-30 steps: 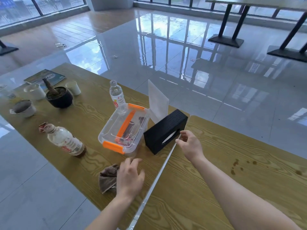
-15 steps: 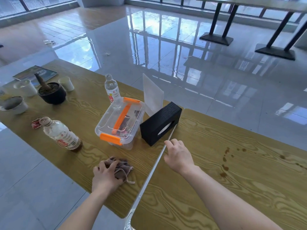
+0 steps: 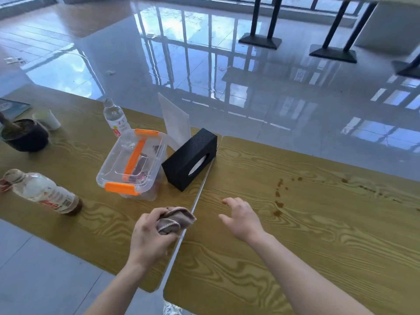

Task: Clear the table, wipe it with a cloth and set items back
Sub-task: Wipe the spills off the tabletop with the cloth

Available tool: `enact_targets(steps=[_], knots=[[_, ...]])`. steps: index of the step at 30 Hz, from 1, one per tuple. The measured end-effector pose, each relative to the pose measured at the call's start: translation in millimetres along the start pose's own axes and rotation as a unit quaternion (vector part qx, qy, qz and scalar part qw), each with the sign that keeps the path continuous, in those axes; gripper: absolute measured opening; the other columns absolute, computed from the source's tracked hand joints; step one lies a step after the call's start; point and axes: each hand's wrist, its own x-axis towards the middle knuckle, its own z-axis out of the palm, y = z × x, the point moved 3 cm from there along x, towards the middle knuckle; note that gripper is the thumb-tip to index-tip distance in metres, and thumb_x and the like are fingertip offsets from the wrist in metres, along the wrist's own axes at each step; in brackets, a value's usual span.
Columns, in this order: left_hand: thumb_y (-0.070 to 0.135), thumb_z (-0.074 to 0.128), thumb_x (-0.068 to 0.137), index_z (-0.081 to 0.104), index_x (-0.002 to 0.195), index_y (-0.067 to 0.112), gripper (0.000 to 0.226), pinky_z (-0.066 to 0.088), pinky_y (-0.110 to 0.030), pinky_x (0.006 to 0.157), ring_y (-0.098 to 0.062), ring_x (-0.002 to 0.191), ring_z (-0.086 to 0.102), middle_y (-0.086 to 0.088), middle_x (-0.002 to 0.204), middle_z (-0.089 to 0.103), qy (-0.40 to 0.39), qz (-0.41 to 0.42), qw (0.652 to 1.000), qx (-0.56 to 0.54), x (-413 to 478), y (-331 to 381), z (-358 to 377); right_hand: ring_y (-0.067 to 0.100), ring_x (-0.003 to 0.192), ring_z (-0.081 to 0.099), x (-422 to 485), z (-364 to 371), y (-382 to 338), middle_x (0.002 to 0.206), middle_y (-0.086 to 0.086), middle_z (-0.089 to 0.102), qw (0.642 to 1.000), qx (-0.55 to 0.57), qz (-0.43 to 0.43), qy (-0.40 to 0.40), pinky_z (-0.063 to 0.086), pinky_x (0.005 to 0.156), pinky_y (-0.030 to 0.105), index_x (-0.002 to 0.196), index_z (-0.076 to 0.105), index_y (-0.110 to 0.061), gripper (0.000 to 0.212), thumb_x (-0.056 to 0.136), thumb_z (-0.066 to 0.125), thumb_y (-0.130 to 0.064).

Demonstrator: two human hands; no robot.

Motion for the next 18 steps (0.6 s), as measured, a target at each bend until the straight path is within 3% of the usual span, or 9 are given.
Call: enact_targets(steps=[3,6,8,10,11,13,15,18], knots=[[0.035,0.073,0.051,0.063,0.102,0.037,0.052,0.053,-0.031,0.071,-0.01,0.082,0.061,0.006,0.09,0.065,-0.073,0.003,0.991,-0.109,-8,42,38,0.01,0.1,0.061,-18,0,15,0.112,-0.007,0.065,0.984,0.175,0.029,-0.004,0.049,0.09,0.031,0.124,0.06,-0.037,0.032,0.093,0.062,-0.04],[0.025,0.075,0.051,0.063,0.101,0.036,0.053,0.057,-0.035,0.073,-0.012,0.08,0.065,0.004,0.09,0.069,-0.167,-0.009,0.971,-0.171,-22,72,90,0.008,0.085,0.063,-48,-4,25,0.103,-0.003,0.069,0.887,0.45,0.1,-0.033,0.051,0.074,0.023,0.112,0.065,-0.037,0.019,0.099,0.055,-0.027],[0.026,0.077,0.051,0.061,0.103,0.039,0.056,0.055,-0.033,0.08,-0.011,0.086,0.065,0.004,0.094,0.068,-0.21,0.003,0.965,-0.156,-32,88,123,0.009,0.083,0.066,-72,-12,36,0.103,-0.005,0.073,0.824,0.543,0.151,-0.051,0.052,0.069,0.026,0.108,0.069,-0.032,0.023,0.1,0.049,-0.041],[0.033,0.078,0.05,0.06,0.107,0.042,0.06,0.052,-0.03,0.085,-0.011,0.093,0.06,0.004,0.097,0.062,-0.241,0.029,0.964,-0.109,-41,100,150,0.016,0.087,0.067,-93,-13,60,0.101,-0.005,0.074,0.801,0.57,0.174,-0.058,0.052,0.072,0.032,0.105,0.069,-0.029,0.032,0.095,0.052,-0.054],[0.038,0.075,0.051,0.059,0.111,0.044,0.063,0.05,-0.028,0.087,-0.012,0.097,0.056,0.003,0.098,0.057,-0.255,0.049,0.963,-0.076,-46,106,161,0.02,0.091,0.067,-101,-14,73,0.101,-0.004,0.073,0.811,0.557,0.175,-0.043,0.052,0.075,0.036,0.105,0.067,-0.026,0.032,0.089,0.062,-0.054],[0.05,0.065,0.052,0.055,0.124,0.046,0.073,0.045,-0.026,0.091,-0.014,0.104,0.046,0.003,0.102,0.049,-0.285,0.095,0.954,-0.025,-58,117,177,0.024,0.098,0.068,-115,-16,100,0.1,0.0,0.074,0.859,0.482,0.168,0.035,0.055,0.086,0.041,0.102,0.068,-0.024,0.03,0.076,0.078,-0.035],[0.05,0.063,0.056,0.048,0.133,0.049,0.079,0.04,-0.023,0.096,-0.013,0.109,0.039,0.006,0.109,0.047,-0.308,0.148,0.94,-0.016,-70,124,187,0.02,0.095,0.068,-129,-19,125,0.094,-0.002,0.074,0.896,0.4,0.157,0.111,0.054,0.088,0.036,0.096,0.07,-0.023,0.023,0.076,0.076,-0.013],[0.047,0.066,0.069,0.043,0.14,0.044,0.075,0.036,-0.023,0.103,-0.011,0.115,0.036,0.009,0.122,0.047,-0.295,0.227,0.927,0.044,-72,119,193,0.008,0.098,0.063,-149,-18,154,0.101,-0.012,0.07,0.949,0.244,0.13,0.152,0.049,0.089,0.026,0.104,0.07,-0.028,0.03,0.079,0.071,-0.013]])
